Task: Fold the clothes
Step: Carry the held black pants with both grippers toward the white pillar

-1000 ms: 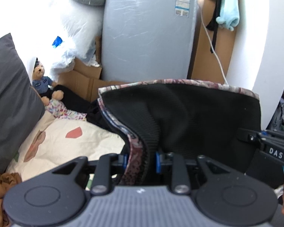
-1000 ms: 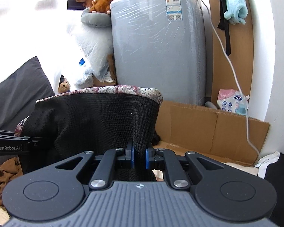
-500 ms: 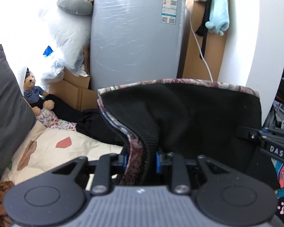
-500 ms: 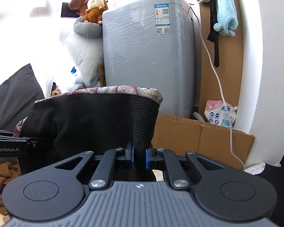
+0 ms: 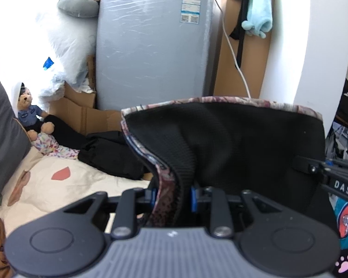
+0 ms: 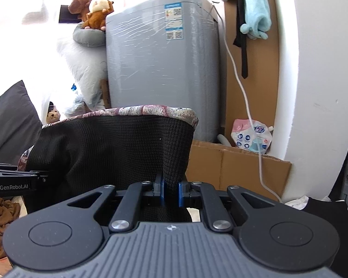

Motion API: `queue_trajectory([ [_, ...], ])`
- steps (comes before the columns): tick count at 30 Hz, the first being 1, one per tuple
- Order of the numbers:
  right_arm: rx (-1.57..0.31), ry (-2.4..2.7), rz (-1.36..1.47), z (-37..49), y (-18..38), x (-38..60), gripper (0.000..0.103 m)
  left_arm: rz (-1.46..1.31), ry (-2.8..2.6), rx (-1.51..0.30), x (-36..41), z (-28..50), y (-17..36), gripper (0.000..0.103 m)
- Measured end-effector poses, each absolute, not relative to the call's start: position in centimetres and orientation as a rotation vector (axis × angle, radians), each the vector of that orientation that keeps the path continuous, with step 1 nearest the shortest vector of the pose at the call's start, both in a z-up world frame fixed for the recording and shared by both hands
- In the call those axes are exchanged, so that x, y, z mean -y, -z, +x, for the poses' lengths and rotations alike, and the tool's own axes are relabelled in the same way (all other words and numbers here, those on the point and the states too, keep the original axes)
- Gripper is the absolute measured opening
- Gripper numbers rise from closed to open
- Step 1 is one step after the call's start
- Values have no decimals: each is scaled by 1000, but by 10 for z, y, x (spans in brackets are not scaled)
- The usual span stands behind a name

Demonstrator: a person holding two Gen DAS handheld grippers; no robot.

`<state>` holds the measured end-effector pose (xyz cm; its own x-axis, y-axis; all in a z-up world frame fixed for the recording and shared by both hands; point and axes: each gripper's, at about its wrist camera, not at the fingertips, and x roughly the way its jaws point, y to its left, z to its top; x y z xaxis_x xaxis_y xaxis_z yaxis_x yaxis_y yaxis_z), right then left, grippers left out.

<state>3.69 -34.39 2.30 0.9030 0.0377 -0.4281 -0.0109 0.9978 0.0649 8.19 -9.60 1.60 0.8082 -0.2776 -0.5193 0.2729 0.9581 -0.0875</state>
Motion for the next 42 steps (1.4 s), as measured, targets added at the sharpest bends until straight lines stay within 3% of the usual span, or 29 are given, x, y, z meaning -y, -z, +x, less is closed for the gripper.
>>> queue_trajectory([
  [42, -431, 101, -54, 16, -45, 558, 11, -128, 392, -513, 302, 63, -12, 28],
])
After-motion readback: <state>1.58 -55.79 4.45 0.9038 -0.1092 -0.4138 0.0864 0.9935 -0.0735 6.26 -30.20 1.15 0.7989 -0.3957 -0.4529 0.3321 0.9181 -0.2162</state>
